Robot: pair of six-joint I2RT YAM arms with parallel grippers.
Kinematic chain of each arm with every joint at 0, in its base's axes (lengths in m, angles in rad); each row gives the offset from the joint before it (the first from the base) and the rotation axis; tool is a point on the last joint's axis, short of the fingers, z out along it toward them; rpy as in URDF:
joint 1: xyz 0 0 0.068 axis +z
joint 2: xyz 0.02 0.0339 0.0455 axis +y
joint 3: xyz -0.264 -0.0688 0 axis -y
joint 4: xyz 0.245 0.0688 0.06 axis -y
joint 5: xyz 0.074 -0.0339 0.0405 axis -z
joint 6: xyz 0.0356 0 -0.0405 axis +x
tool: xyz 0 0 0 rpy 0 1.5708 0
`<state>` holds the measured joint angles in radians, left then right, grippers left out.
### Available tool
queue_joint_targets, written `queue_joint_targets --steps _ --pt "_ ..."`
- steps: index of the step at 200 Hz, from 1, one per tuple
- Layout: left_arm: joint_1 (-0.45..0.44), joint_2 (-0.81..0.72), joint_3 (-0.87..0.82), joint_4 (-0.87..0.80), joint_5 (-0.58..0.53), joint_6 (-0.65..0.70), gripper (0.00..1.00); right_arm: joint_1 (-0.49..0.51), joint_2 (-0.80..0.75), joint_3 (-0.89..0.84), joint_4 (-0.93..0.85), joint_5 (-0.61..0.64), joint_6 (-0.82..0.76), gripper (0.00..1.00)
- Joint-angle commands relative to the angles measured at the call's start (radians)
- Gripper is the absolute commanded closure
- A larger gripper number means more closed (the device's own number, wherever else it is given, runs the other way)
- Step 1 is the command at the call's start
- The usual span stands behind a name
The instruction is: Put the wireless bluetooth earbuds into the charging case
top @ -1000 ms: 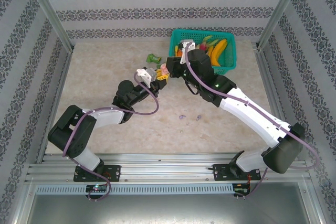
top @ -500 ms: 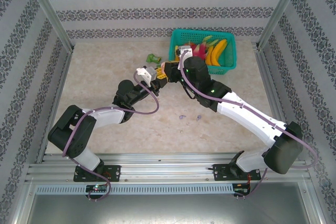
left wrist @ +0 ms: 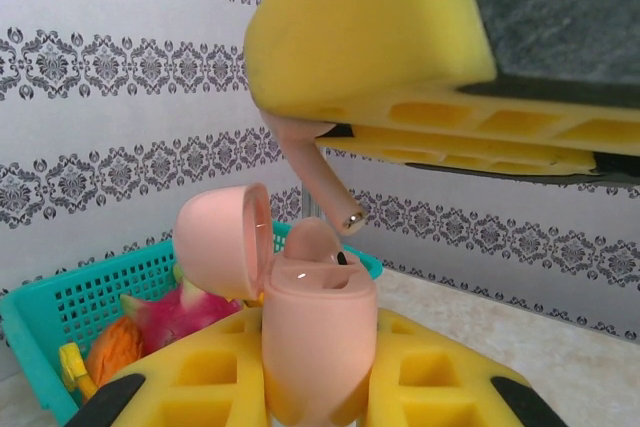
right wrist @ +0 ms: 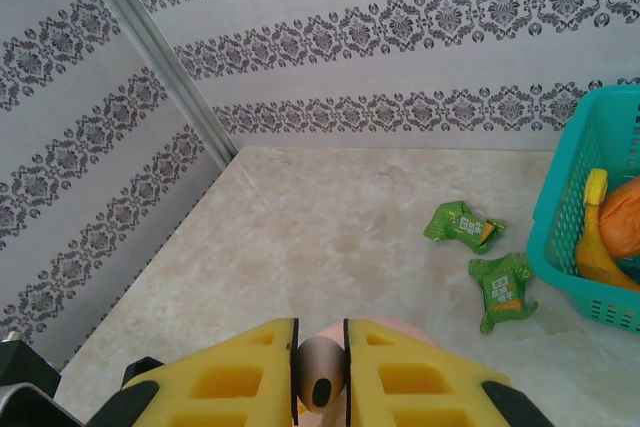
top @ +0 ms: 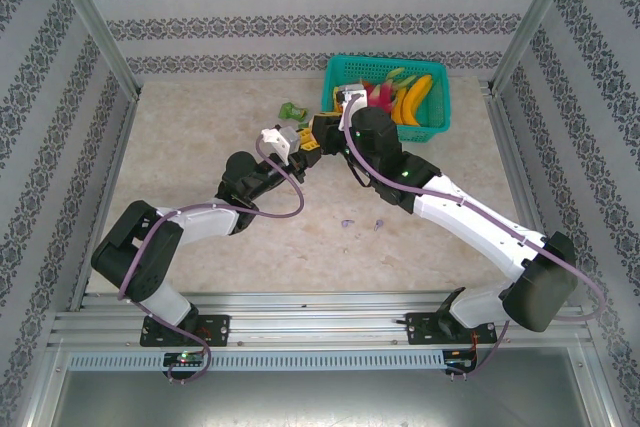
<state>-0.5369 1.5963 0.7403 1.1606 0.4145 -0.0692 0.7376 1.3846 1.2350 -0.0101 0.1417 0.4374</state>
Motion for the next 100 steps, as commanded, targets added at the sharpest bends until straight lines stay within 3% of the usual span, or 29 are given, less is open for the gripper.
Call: queue_joint_targets --steps 1,100 --pt "-0.014 -0.038 0.027 0.063 0.014 -0.017 1.00 0.004 -0.010 -0.011 0.029 0.011 -0.012 0.83" --pt "-0.014 -0.044 0.040 0.070 0.013 -0.035 1.00 -0.009 -0.031 -0.055 0.046 0.011 -0.016 0.83"
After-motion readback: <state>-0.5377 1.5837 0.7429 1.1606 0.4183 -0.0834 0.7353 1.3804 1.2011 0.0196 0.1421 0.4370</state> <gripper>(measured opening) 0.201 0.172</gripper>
